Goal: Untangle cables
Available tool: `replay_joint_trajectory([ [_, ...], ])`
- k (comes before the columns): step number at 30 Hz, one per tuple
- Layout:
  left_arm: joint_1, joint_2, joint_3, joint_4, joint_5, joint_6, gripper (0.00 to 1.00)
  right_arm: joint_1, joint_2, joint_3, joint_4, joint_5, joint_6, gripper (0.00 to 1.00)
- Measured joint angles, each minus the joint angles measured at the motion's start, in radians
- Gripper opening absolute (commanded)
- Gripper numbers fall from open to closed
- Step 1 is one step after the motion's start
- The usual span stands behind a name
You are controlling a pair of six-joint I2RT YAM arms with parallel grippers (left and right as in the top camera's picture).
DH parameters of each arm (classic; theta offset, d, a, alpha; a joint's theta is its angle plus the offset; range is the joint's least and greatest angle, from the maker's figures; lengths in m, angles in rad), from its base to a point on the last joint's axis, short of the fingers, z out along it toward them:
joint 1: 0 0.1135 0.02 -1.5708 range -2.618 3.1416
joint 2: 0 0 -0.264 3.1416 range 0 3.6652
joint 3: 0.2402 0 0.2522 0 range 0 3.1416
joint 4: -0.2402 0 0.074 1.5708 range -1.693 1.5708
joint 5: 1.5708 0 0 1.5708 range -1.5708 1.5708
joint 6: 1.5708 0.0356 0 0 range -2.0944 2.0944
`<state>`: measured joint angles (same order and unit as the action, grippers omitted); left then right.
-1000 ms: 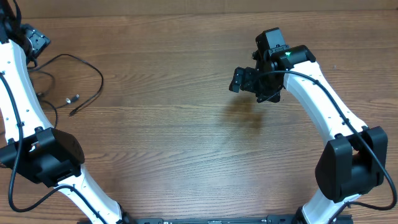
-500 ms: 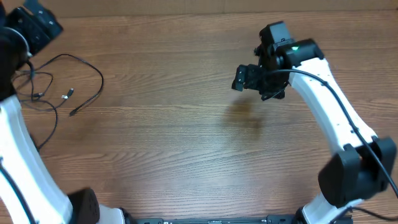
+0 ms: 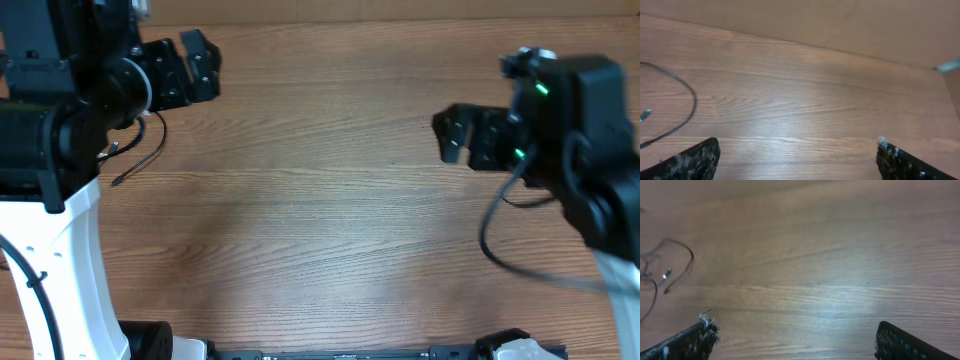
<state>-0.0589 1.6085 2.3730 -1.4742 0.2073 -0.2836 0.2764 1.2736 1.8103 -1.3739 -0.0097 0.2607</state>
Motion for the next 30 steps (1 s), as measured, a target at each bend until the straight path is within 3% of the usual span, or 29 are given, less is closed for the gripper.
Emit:
replay_joint_trajectory([
  [9,-0.007,0.0,0.0,0.004,-0.016,0.0,0.99,0.0,-0.152,0.002,-0.003,0.04,0.0,1.0],
  [30,-0.007,0.0,0.0,0.004,-0.025,0.0,1.0,0.0,-0.077,-0.005,0.025,0.029,0.017,1.0],
])
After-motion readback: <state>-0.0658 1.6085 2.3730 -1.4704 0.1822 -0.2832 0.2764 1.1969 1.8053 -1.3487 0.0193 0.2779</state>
